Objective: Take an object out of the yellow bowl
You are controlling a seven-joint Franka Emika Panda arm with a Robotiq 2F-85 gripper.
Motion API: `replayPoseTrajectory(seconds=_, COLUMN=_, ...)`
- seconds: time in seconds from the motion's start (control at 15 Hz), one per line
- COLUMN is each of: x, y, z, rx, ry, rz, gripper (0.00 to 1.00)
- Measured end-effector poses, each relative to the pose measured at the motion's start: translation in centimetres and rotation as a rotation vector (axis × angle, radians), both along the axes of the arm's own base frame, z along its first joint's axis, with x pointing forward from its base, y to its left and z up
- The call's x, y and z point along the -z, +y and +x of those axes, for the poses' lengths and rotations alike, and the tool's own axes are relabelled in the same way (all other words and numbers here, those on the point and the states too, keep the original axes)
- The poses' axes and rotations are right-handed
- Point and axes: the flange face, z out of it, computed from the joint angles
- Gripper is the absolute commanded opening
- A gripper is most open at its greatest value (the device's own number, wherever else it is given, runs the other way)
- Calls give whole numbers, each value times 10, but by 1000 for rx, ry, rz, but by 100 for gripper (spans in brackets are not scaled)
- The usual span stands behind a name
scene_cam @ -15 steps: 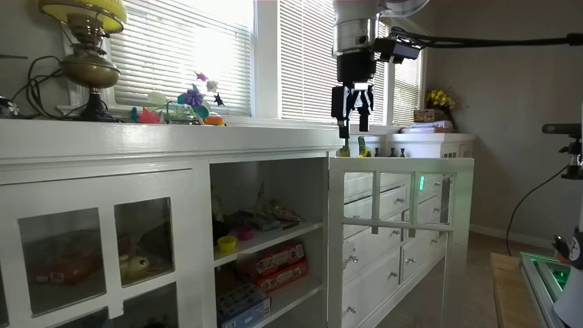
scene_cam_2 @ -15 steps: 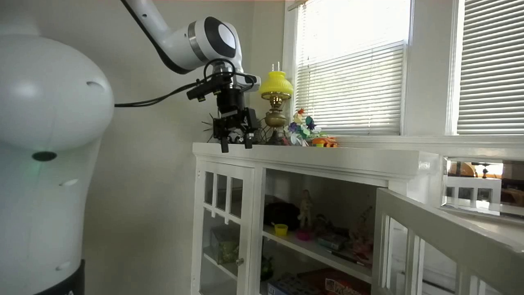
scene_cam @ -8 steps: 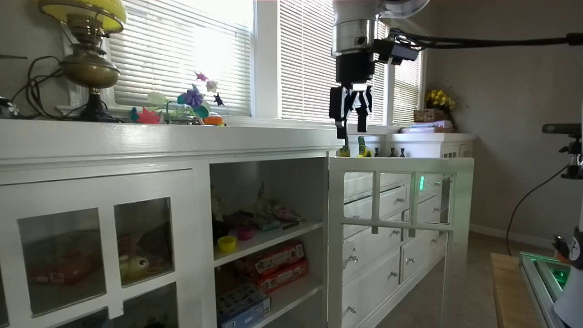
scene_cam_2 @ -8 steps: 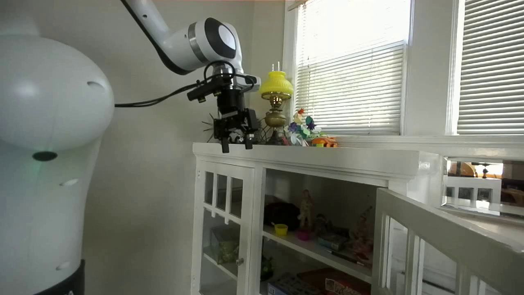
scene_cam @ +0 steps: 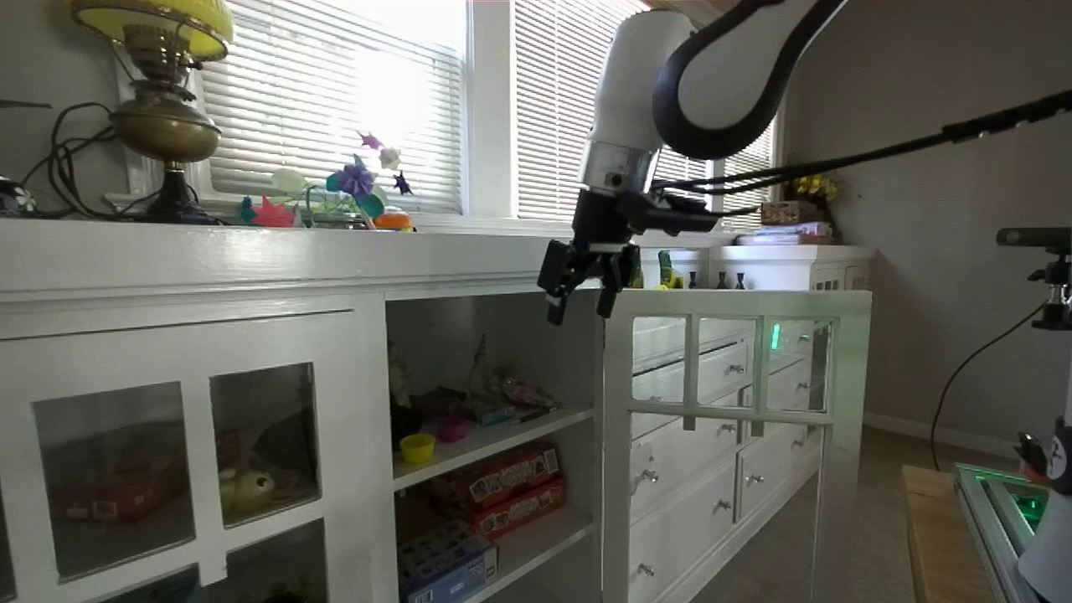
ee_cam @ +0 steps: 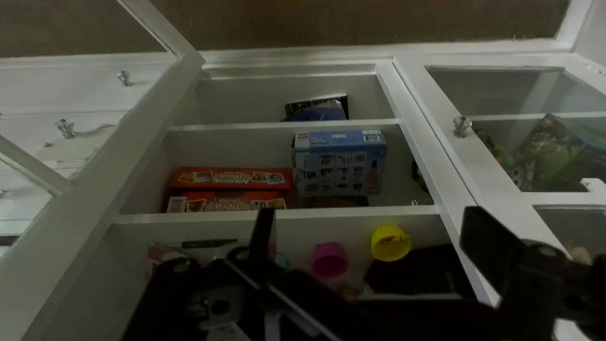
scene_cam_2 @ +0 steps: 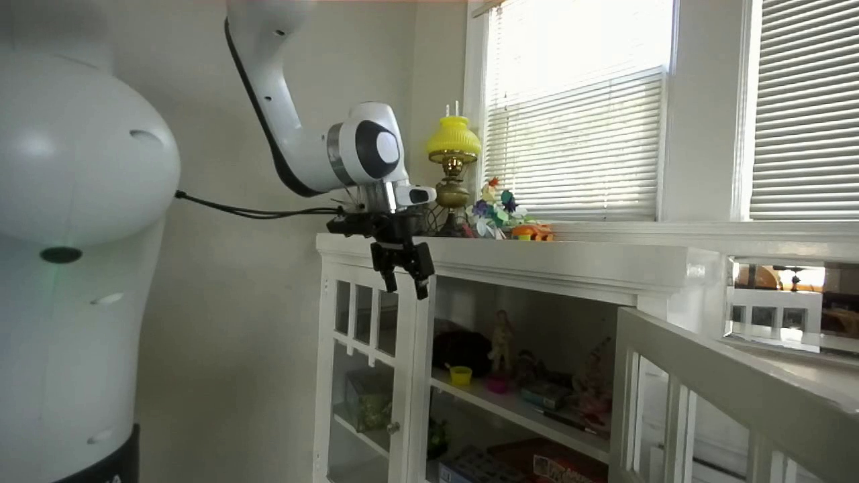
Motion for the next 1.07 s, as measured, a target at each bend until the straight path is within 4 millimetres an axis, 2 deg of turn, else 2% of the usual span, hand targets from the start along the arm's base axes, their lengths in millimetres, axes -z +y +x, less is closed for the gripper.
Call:
replayPoseTrajectory(seconds=0.27, x=38, y=-3, z=18, rx=-77, ry=-112, rz=-21, gripper=100)
replayPoseTrajectory(seconds=0.4, x=41, y=-11, z=24, rx=-121, ry=-142, rz=-56, gripper=100)
replayPoseTrajectory(seconds=0.53, x=33, y=-13, z=33, rx=-155, ry=-181, rz=-98, gripper=100)
replayPoseTrajectory(seconds=0.67, x=25, y=-5, z=42, rx=-170, ry=-224, rz=-127, gripper=100)
replayPoseTrajectory(seconds=0.8, x=26, y=7, z=50, rx=-167, ry=-247, rz=-154, gripper=100)
replayPoseTrajectory(seconds=1.07, x=48, y=29, z=66, rx=-107, ry=-256, rz=-191, gripper=100)
